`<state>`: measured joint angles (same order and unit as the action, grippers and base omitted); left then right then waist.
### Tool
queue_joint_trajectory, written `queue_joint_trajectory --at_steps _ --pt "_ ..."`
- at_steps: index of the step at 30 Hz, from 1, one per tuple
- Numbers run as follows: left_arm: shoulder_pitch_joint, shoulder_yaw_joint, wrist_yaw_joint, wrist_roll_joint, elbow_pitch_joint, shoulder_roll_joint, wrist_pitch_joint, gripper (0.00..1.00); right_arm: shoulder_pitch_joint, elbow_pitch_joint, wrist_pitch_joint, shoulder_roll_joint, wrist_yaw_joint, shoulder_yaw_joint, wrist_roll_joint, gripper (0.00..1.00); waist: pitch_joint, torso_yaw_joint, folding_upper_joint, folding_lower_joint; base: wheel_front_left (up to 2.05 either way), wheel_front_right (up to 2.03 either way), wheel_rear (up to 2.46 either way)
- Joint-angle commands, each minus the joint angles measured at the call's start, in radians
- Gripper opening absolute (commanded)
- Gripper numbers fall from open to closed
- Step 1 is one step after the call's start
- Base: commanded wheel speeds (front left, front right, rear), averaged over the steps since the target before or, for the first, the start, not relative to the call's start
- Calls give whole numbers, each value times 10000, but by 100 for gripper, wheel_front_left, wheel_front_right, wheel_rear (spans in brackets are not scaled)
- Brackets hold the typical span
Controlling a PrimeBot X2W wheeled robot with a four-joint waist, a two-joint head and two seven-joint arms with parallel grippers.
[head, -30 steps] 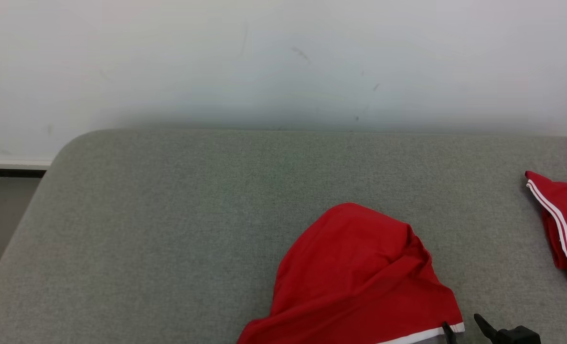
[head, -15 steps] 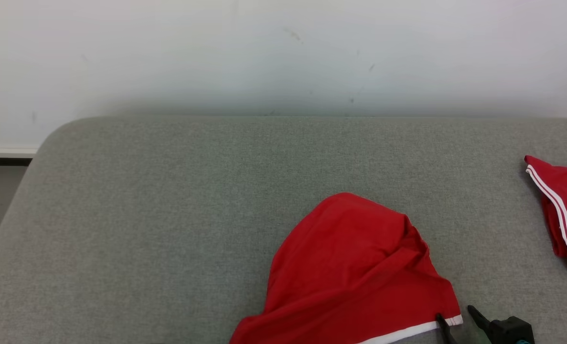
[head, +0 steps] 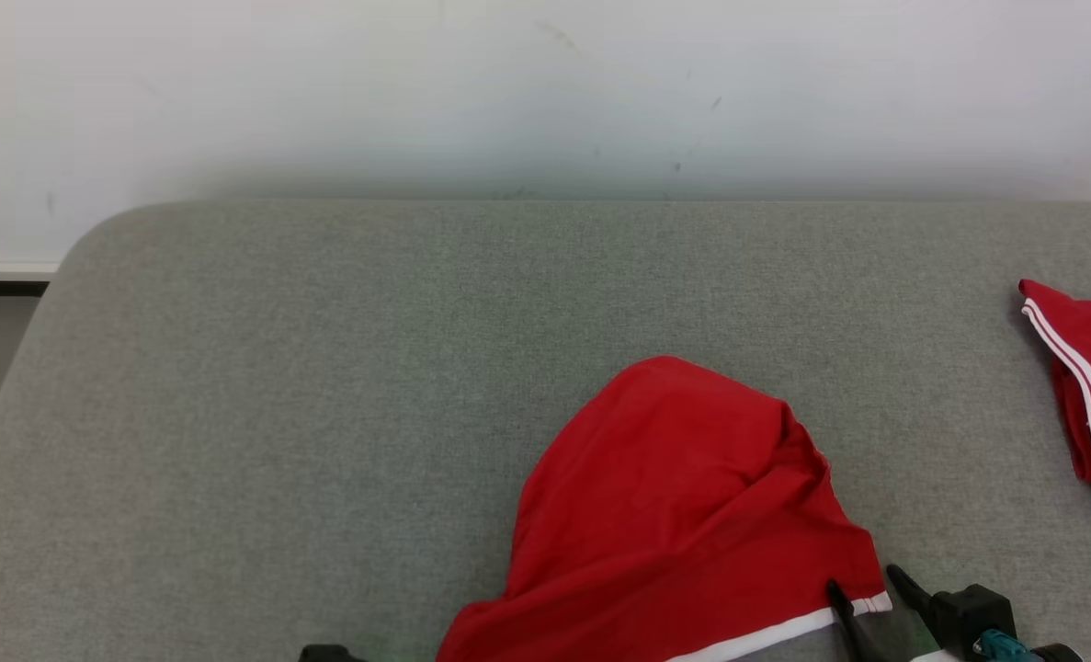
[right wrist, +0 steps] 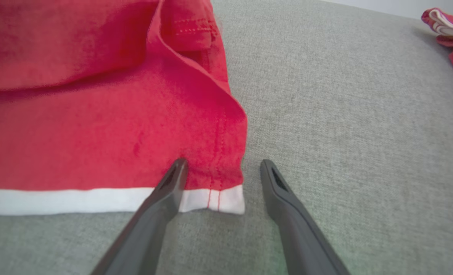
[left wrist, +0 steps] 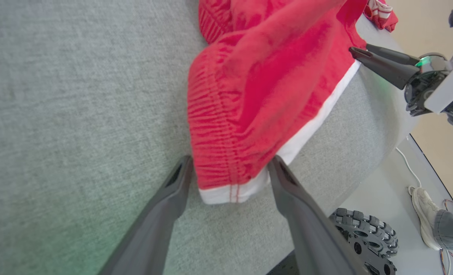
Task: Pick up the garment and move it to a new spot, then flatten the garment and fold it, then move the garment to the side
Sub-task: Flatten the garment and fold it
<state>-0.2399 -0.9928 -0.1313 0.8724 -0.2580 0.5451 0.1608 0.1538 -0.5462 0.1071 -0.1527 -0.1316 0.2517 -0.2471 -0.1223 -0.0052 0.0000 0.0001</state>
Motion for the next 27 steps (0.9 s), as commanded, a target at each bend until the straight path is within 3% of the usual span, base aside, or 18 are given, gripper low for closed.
queue_joint_trajectory --at_steps 1,9,10,11,12,13,15,16,22,27 --pt "-154 -140 11 116 -91 -33 124 100 99 -164 -80 32 19 83 -115 100 -38 20 0 -1 0 0 0" --pt "-426 -623 11 373 -231 -84 313 100 172 -280 -259 38 -7 568 -396 100 -114 78 0 -1 0 0 0" --pt "-434 -690 11 425 -246 -93 339 100 158 -272 -257 16 -18 649 -463 94 -110 86 0 -1 0 0 0" --pt "-447 -752 11 473 -263 -100 359 81 145 -255 -257 -4 -18 708 -535 57 -111 92 0 -1 0 0 0" --pt "-475 -832 11 543 -271 -105 384 49 134 -230 -314 -12 -19 837 -666 15 -112 102 0 -1 0 0 0" --pt "-508 -886 11 591 -274 -114 408 39 118 -190 -362 -32 -27 996 -822 0 -113 113 0 -1 0 0 0" --pt "-571 -1023 9 644 -265 -111 426 20 79 -105 -452 -122 -22 1178 -1131 0 -91 125 0 -1 0 0 0" --pt "-578 -1089 9 726 -236 -129 444 0 50 -36 -515 -184 -16 1293 -1324 0 -71 125 0 -1 0 0 0" --pt "-486 -1380 9 1368 132 -34 540 0 -86 825 -353 -506 -2 1204 -2690 0 240 59 0 -1 0 0 0" --pt "-159 -1205 9 2334 1211 208 630 0 -451 2192 -594 -993 -1 851 -3956 0 618 -100 0 -1 0 0 0"
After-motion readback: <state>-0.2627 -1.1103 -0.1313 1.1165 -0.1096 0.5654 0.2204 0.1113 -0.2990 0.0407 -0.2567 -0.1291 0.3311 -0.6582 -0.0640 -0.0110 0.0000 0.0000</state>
